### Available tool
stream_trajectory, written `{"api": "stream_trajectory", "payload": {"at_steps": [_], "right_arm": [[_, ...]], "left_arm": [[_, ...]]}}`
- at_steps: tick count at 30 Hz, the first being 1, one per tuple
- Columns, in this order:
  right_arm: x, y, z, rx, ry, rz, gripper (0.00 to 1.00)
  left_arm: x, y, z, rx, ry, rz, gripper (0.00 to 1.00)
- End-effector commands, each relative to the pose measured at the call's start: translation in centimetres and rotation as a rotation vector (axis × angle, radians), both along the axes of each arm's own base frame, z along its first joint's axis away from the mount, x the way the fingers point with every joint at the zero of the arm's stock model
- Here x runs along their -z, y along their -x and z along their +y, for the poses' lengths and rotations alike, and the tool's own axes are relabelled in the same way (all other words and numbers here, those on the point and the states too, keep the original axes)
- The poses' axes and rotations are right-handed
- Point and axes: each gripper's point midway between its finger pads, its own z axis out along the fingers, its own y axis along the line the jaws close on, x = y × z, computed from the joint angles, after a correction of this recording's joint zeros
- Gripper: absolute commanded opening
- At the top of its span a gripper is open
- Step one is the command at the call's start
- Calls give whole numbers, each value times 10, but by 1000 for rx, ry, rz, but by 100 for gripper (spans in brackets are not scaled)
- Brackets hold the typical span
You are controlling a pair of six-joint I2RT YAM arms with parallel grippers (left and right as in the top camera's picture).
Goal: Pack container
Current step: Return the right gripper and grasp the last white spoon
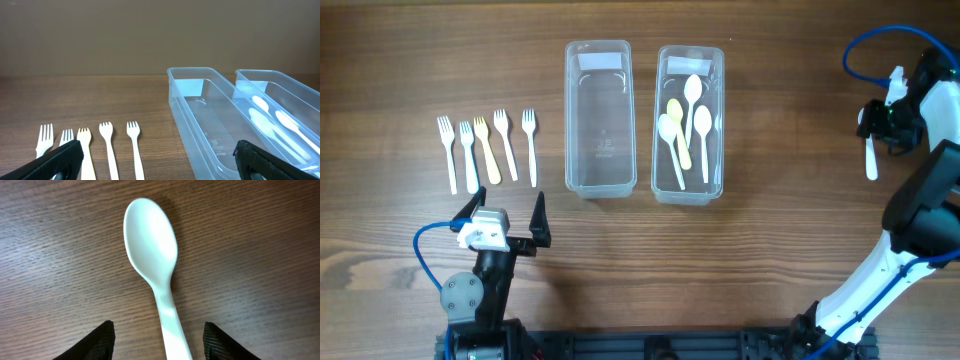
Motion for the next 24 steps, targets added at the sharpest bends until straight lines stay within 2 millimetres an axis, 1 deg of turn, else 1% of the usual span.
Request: {"api": "stream_trajectory", "payload": {"at_steps": [1, 3, 9, 12, 15, 17, 19, 22, 24], "right_arm": [[19, 9, 2, -24, 1, 39, 55], [26, 11, 3, -40, 5, 36, 52], [44, 15, 5, -74, 15, 28, 51], [47, 15, 6, -73, 17, 24, 41], [47, 12, 7, -63, 4, 9, 27], [47, 8, 13, -52, -30, -15, 17], [45, 5, 18, -51, -58, -33, 4], [38, 0, 18, 1, -66, -47, 4], [23, -8, 23, 18, -77, -69, 4]], "left_arm": [[2, 0, -1, 4, -22, -2, 100], [2, 0, -1, 4, -22, -2, 100], [2, 0, -1, 4, -22, -2, 100], [2, 0, -1, 4, -22, -2, 100], [2, 0, -1, 4, -23, -2, 100], [2, 0, -1, 4, -22, -2, 100], [3, 0, -1, 4, -22, -2, 100], [3, 0, -1, 4, -22, -2, 100], [3, 0, -1, 4, -22, -2, 100]]}}
